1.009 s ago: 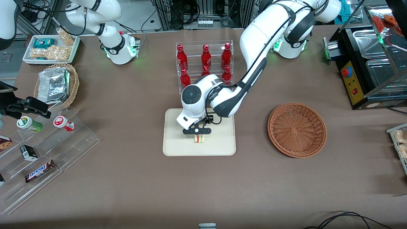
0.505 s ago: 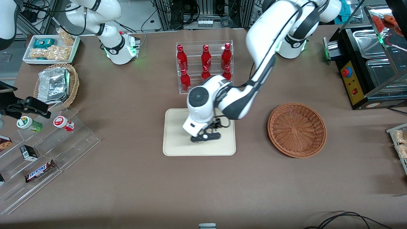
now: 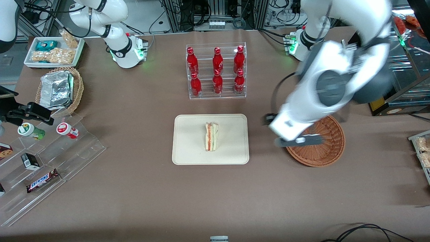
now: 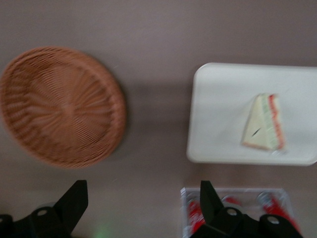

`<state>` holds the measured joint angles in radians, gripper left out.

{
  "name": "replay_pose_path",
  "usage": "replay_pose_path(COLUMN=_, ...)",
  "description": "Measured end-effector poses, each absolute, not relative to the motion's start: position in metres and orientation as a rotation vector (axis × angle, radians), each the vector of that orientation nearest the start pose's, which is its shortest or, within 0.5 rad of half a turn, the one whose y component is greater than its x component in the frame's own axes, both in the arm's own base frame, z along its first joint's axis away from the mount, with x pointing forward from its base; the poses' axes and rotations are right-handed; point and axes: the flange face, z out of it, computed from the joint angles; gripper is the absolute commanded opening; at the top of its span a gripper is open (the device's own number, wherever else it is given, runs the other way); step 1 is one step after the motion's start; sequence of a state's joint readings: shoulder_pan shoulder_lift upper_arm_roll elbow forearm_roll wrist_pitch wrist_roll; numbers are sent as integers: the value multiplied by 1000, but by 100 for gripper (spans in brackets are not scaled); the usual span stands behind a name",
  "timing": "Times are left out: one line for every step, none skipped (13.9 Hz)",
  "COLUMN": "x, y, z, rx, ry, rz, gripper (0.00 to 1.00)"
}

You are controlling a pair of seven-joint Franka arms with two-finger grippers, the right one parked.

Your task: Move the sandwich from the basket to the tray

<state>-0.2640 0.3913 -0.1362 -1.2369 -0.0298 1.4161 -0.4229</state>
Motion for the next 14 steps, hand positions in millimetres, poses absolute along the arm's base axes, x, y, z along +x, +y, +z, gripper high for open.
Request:
replay_pose_path(x=595, y=-205, z=541, rx=-3092, ry=-24, rz=410, gripper=100)
replay_pose_path(x=590, y=-172, z=547, rx=-3070, ry=-21, rz=452, gripper=100)
replay_pose_path(x=585, y=-141, z=551, rx=-3040, ry=-32, rz=469, gripper=100)
replay_pose_path(x=579, y=-115, z=555, rx=-3009, ry=-52, rz=478, gripper=100)
replay_pose_path(x=573, y=-96, z=558, rx=-2987, ry=-84, rz=484, gripper=100)
replay_pose_path(x=567, y=-80, z=561, rx=-2976, ry=-121, rz=487, gripper=100)
replay_pose_path(x=560, y=-67, z=564, rx=-2971, ry=-149, rz=492, gripper=100)
replay_pose_path(x=552, y=-55, z=568, rx=-2963, ry=-170, rz=507, gripper=100)
replay_pose_path(x=545, y=-44, z=571, rx=-2958, ry=-189, rz=518, gripper=100)
replay_pose_path(x=538, y=-32, z=574, rx=-2959, ry=-200, rz=521, gripper=100)
replay_pose_path(x=532, y=-19, z=578, rx=-2965, ry=-207, rz=520, gripper=100)
replay_pose_path(x=527, y=-9, z=583, rx=-2973, ry=-213, rz=511, gripper=100)
replay_pose_path(x=524, y=-1, z=591, rx=-2980, ry=-219, rz=491, gripper=100)
replay_pose_path(x=520, y=1, z=600, rx=-2986, ry=-224, rz=467, gripper=100)
